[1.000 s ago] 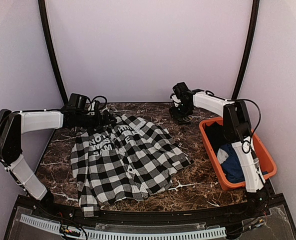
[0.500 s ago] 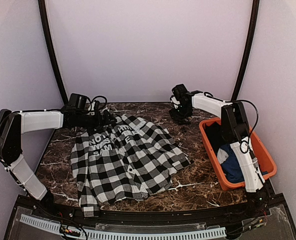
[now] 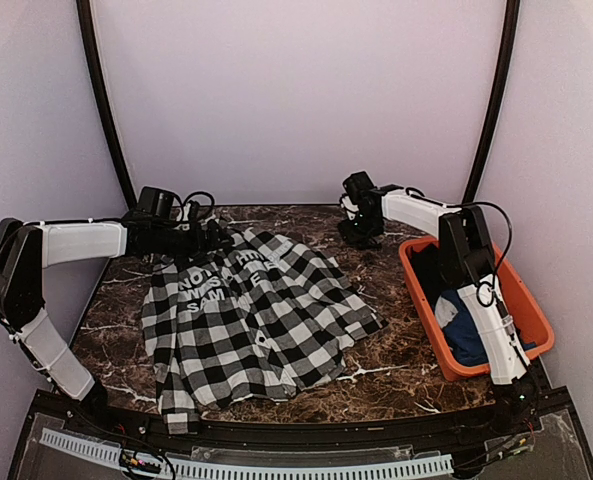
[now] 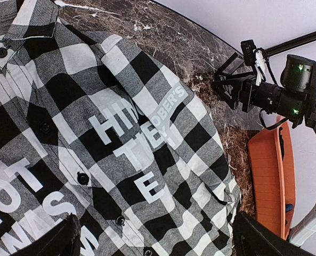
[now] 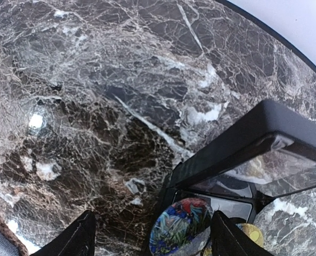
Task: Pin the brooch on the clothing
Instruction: Pick up the brooch from the brooch box.
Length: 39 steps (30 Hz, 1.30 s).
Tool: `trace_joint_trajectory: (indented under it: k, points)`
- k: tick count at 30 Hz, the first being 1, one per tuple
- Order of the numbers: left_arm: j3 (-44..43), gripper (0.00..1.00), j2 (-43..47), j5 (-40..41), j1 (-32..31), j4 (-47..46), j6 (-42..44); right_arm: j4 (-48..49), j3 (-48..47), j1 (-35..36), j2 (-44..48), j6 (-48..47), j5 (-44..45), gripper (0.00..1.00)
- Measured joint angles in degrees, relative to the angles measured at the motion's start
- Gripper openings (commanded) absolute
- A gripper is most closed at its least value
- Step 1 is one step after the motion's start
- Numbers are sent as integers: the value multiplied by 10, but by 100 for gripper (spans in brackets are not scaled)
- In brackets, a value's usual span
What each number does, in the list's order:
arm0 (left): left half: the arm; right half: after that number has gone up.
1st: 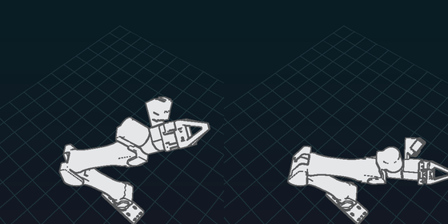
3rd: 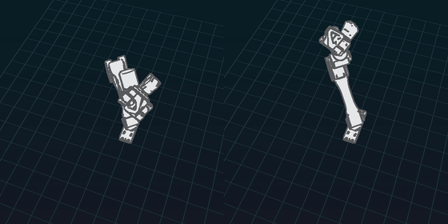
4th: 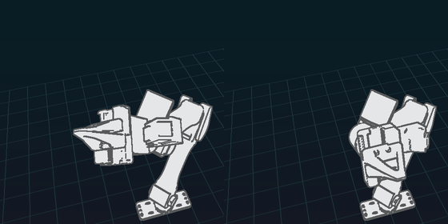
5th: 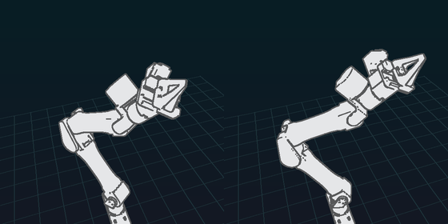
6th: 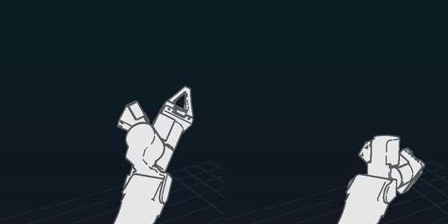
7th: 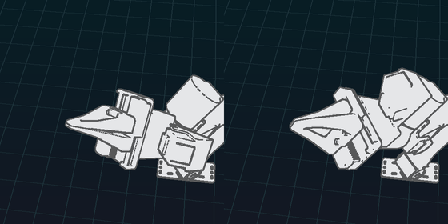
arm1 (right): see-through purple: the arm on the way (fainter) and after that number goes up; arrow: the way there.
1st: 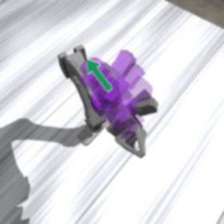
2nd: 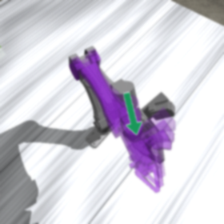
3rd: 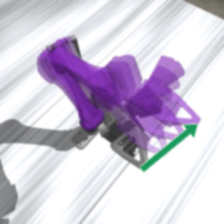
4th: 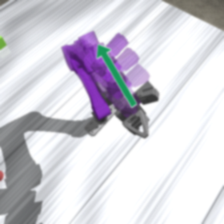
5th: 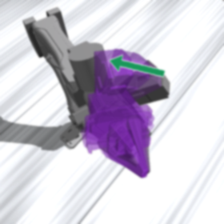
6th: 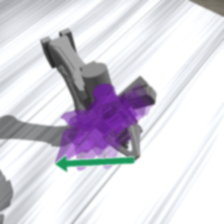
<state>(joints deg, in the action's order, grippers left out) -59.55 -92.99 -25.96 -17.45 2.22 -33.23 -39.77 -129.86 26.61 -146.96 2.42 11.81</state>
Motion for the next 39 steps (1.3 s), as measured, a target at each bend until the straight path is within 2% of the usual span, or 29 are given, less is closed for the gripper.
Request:
trace_joint_trajectory:
  k: [13, 18, 39]
  points:
    - [0, 99, 0, 0, 0, 0, 0, 59, 15, -9, 0, -2, -5, 69]
    - [0, 99, 0, 0, 0, 0, 0, 67, 22, -11, 0, 2, -12, 58]
    - [0, 99, 0, 0, 0, 0, 0, 78, 47, -11, 17, 9, -17, 36]
